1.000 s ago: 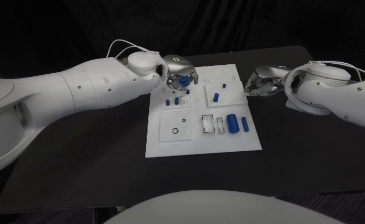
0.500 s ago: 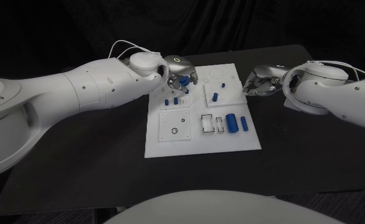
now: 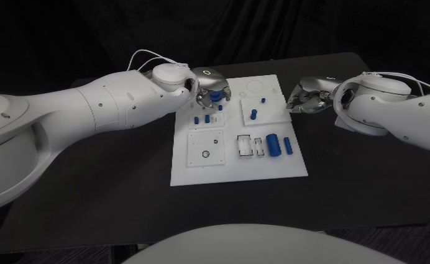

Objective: Assemble the parts on the task board

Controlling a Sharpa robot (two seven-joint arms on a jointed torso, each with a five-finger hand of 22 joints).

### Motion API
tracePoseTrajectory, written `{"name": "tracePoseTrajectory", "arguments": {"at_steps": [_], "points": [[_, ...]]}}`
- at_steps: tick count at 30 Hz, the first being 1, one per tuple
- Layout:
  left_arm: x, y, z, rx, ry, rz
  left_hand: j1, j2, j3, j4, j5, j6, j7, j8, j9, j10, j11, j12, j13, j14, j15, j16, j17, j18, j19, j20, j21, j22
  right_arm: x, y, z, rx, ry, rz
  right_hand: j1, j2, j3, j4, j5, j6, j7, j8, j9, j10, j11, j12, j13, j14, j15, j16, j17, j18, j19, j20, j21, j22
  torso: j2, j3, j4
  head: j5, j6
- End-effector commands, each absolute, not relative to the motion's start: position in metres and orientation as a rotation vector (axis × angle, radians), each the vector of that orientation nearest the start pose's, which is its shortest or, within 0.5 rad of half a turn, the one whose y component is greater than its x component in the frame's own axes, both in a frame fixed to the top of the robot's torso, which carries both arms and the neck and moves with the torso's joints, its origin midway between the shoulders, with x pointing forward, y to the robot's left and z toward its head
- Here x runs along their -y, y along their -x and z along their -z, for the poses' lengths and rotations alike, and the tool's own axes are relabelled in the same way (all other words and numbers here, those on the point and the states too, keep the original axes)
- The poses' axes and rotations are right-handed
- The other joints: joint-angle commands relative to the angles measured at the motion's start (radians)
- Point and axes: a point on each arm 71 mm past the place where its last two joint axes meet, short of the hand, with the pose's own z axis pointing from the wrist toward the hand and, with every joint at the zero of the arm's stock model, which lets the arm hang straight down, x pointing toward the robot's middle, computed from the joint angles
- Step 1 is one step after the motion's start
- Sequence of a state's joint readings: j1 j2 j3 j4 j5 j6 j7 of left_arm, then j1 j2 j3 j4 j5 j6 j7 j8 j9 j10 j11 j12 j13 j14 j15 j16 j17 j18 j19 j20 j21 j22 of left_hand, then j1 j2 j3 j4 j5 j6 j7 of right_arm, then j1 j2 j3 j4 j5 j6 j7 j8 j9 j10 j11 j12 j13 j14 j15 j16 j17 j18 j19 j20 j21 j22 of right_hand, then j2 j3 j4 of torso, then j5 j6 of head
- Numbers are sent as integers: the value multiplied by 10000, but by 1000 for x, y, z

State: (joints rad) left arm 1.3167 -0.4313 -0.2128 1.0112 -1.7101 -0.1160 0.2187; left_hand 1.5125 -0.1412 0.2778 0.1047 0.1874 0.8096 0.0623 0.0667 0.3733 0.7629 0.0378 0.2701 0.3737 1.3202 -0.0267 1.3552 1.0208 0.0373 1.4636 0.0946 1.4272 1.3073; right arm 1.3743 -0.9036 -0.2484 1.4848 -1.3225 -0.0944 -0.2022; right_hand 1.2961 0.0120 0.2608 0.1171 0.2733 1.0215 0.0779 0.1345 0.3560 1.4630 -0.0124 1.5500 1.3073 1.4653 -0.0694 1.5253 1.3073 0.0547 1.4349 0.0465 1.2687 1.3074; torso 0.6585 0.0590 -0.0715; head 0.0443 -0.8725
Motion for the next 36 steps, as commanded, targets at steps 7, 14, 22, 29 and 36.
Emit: {"name": "tracePoseTrajectory", "arguments": {"at_steps": [7, 14, 22, 29, 36], "points": [[-117, -550, 218, -17342, -8246, 5600, -108, 67, -54, 19, -67, 83, 11, 4, -72, 135, 1, -62, -46, -51, -14, -42, -15, 26, 0, -47, -66, 2106, 254, -492, 195, -19597, 1076, -4260, 10, -7, 0, -50, 1, 62, 7, 22, 10, 785, 69, -58, 2348, 880, 42, -54, 2168, 140, -29, 1, -36, 1667, -21, -1, 55, -87, -1], [-117, -548, 222, -17304, -8237, 5682, -78, 109, -19, -14, -12, 214, 29, 29, -144, 288, -21, -72, -80, -71, -26, -57, -41, 27, -5, -49, -81, 2104, 254, -492, 196, -19611, 1080, -4257, 10, -7, 0, -50, 1, 62, 7, 22, 10, 785, 69, -58, 2348, 880, 42, -54, 2168, 140, -29, 1, -36, 1667, -8, -2, 32, -94, -1], [-116, -547, 225, -17149, -8250, 5842, -14, 194, 167, -51, 120, 493, -46, 65, -278, 690, -58, -80, -152, 5, -48, 1, 70, 12, 45, -59, -31, 2127, 253, -492, 196, -19627, 1098, -4265, 10, -7, 0, -50, 1, 62, 7, 22, 10, 785, 69, -58, 2348, 880, 42, -54, 2168, 140, -29, 1, -36, 1667, -2, 6, 12, -83, -1], [-115, -546, 228, -16990, -8263, 5969, 20, 207, 352, -65, 178, 715, -128, 78, -373, 998, -118, -126, -238, 53, -90, 29, 120, 1, 82, -73, 5, 2142, 253, -492, 196, -19641, 1091, -4248, 12, -6, 6, -73, 3, 66, 11, 17, 15, 772, 79, -70, 2335, 876, 47, -68, 2156, 144, -36, 3, -66, 1661, 0, 8, 14, -74, -1], [-113, -546, 229, -16782, -8258, 6069, 52, 233, 531, -77, 207, 905, -197, 93, -442, 1273, -146, -175, -316, 77, -122, 40, 138, -1, 94, -85, 13, 2146, 253, -492, 196, -19655, 1100, -4252, 12, -6, 6, -73, 3, 66, 11, 17, 15, 772, 79, -70, 2335, 876, 47, -68, 2156, 144, -36, 3, -66, 1661, -4, 7, 9, -74, -1]]}}
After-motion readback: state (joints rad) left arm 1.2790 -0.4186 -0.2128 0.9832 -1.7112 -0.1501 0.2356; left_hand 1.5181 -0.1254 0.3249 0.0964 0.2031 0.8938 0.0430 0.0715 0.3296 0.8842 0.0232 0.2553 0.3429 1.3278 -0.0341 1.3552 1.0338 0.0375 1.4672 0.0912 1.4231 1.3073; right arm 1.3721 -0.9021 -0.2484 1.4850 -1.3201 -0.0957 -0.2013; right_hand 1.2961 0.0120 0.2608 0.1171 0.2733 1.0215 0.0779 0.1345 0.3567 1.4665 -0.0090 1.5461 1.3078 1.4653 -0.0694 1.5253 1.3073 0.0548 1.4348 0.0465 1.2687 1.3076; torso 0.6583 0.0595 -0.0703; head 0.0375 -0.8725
